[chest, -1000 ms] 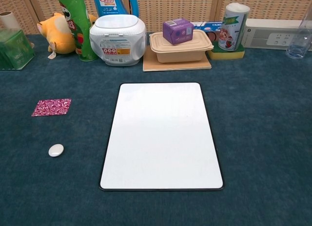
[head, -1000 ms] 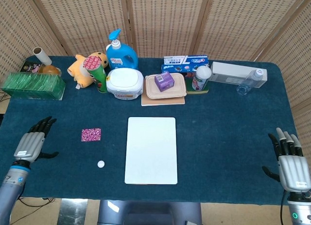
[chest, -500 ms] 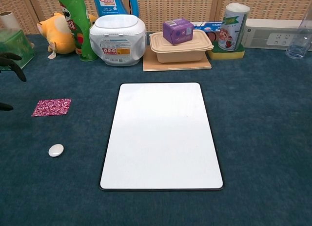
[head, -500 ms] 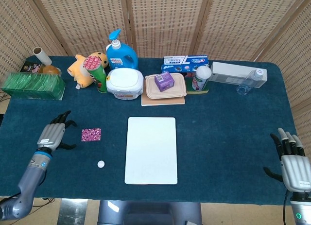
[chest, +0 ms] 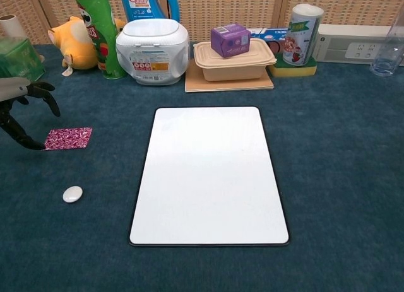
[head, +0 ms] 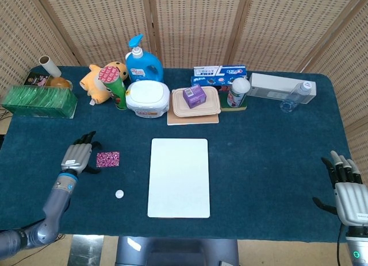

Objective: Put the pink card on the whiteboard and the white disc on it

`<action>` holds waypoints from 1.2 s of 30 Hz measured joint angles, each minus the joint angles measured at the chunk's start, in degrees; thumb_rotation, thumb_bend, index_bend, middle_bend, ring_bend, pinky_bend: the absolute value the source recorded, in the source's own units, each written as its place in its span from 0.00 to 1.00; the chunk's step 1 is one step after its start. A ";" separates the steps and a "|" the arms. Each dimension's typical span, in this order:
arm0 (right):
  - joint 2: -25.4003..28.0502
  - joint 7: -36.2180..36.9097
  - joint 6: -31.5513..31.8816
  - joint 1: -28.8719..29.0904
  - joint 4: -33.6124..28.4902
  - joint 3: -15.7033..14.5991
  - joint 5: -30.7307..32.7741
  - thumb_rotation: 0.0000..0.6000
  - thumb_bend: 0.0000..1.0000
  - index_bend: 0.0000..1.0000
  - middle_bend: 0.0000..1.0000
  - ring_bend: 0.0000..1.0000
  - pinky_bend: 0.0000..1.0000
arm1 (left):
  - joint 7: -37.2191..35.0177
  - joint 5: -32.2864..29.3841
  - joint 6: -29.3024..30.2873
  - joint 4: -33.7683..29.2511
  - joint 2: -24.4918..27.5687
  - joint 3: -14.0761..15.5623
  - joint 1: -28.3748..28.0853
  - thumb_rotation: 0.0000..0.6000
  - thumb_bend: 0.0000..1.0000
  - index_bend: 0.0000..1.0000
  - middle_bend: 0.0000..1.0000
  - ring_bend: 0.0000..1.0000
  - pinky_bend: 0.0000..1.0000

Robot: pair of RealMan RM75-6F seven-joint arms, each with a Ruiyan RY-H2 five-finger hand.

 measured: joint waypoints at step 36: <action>1.05 1.15 -1.19 0.20 -0.53 -0.28 0.33 1.00 0.00 0.08 0.00 0.00 0.00 | 6.46 -4.93 2.58 4.00 -5.71 1.87 -3.66 1.00 0.15 0.32 0.00 0.00 0.11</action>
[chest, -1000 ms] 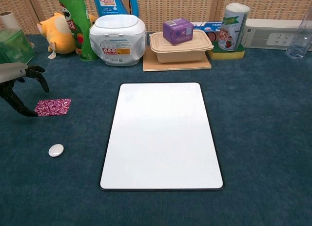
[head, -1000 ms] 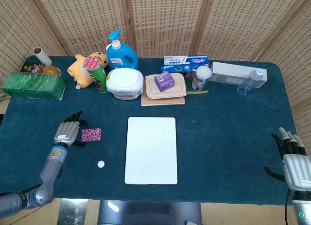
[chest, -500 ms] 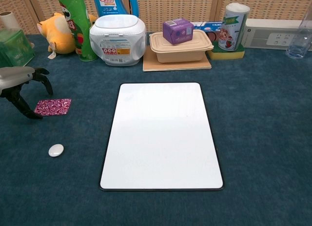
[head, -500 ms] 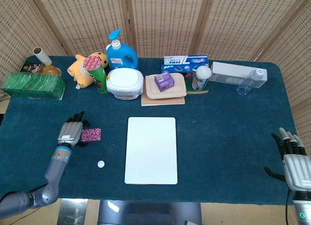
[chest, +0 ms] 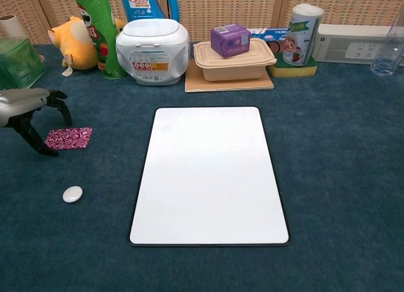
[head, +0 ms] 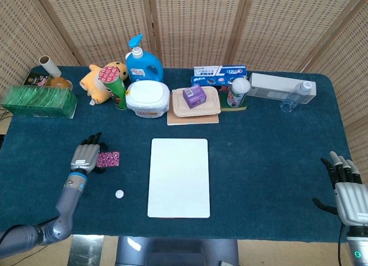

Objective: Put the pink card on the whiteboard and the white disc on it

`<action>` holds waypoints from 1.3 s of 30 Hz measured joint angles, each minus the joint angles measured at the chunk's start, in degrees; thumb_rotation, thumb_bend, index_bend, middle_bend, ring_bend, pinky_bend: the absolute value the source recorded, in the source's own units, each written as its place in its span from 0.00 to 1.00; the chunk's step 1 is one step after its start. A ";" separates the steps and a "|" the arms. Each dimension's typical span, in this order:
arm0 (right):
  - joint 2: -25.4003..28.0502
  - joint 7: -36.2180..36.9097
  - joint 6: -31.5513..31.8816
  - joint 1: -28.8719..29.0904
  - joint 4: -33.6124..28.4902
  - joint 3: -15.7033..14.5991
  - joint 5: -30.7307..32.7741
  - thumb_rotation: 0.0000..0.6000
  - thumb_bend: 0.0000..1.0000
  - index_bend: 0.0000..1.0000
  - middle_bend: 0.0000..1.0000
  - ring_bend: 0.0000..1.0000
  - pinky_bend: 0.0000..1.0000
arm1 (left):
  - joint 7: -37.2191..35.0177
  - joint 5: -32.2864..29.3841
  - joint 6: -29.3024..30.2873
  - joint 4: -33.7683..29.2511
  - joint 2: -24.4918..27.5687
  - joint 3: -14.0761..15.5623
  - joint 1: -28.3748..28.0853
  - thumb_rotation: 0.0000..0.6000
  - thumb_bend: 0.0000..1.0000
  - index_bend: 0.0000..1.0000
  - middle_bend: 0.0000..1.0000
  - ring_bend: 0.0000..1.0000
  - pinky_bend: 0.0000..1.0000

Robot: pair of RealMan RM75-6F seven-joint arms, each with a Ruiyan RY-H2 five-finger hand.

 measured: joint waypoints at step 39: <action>0.40 0.38 -0.35 0.11 -0.19 0.09 0.40 1.00 0.00 0.08 0.00 0.00 0.00 | 1.77 -2.84 2.14 -6.35 3.16 -0.52 -2.00 1.00 0.26 0.33 0.00 0.00 0.11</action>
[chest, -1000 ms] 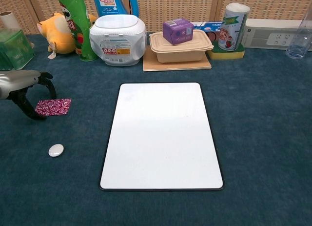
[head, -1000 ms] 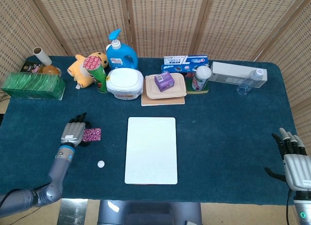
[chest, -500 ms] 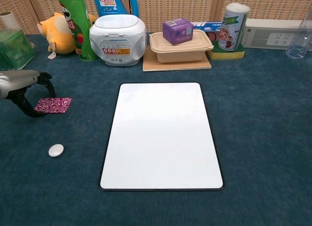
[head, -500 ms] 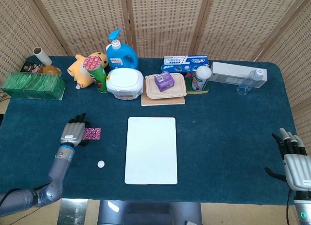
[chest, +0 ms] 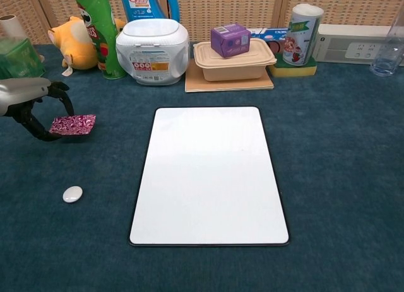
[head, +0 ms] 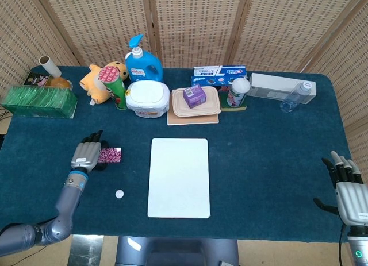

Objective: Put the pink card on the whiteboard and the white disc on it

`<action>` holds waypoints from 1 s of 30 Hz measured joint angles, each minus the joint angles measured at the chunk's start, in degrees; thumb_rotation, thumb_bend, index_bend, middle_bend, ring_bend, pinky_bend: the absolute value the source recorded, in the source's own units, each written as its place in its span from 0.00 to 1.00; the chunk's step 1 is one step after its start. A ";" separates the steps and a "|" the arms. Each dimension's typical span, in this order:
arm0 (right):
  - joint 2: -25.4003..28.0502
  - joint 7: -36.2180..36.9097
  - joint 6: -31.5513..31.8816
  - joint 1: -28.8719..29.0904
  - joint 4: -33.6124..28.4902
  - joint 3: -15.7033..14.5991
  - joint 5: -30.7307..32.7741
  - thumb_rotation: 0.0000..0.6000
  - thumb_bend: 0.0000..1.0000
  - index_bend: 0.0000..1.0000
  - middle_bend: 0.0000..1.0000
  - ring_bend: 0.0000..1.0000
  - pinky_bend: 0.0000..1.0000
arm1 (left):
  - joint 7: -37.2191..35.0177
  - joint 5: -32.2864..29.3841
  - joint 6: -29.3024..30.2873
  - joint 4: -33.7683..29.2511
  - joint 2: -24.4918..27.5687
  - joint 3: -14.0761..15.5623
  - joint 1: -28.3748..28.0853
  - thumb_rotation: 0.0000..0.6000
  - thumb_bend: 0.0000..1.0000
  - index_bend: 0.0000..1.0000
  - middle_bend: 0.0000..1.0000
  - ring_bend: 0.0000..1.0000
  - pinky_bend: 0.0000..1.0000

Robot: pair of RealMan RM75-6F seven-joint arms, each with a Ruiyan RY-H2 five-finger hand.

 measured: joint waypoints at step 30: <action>1.35 2.50 -2.38 0.70 -0.22 -0.20 0.92 1.00 0.00 0.08 0.00 0.00 0.00 | 26.83 -23.27 5.64 4.27 -22.10 -9.87 -27.07 1.00 0.24 0.33 0.00 0.00 0.11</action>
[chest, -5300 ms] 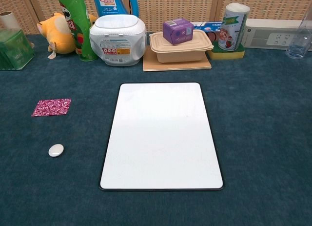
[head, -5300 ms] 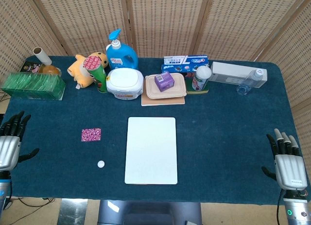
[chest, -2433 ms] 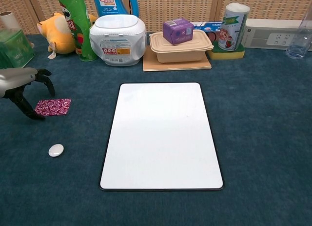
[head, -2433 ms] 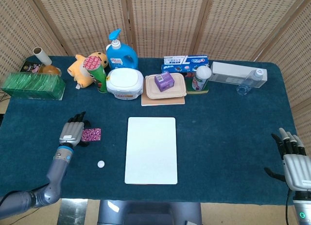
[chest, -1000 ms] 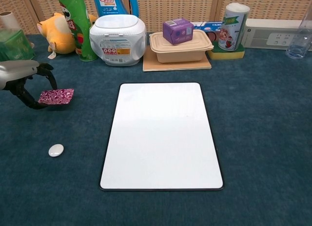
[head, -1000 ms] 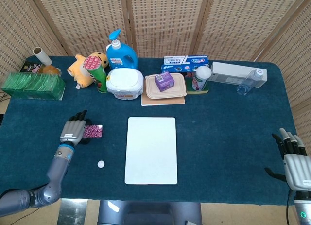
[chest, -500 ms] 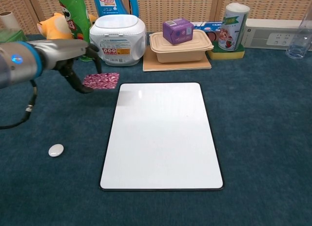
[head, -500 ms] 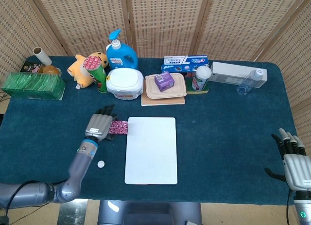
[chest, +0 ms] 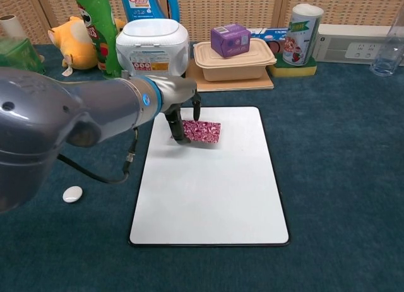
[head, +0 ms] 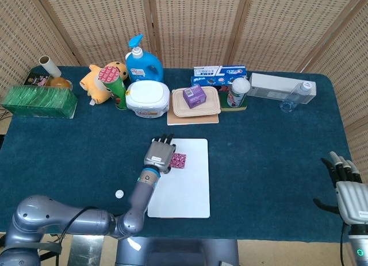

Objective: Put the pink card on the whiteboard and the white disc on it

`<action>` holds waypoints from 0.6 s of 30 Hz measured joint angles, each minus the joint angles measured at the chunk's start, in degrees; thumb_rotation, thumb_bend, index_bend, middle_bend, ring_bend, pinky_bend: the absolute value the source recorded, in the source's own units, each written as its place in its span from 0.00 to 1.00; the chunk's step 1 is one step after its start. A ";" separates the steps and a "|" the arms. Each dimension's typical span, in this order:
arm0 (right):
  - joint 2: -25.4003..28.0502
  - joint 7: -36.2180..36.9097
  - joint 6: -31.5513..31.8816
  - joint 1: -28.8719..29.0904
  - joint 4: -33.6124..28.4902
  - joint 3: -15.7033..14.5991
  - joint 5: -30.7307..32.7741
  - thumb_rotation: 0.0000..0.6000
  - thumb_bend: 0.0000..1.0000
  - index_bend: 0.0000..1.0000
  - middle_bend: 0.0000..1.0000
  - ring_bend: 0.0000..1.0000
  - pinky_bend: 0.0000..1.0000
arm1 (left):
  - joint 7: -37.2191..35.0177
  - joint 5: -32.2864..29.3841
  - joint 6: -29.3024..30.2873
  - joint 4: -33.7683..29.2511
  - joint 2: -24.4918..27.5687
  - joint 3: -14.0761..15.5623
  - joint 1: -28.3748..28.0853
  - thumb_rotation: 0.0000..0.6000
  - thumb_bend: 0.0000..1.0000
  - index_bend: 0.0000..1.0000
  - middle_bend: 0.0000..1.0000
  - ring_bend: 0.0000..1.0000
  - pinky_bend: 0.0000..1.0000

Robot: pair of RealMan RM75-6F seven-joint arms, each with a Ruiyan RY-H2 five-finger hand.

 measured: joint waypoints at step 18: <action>0.09 -0.13 0.18 -0.02 -0.13 -0.27 -0.43 1.00 0.00 0.08 0.00 0.00 0.00 | -1.13 3.95 3.30 -6.28 2.97 1.73 1.00 1.00 0.07 0.00 0.00 0.00 0.11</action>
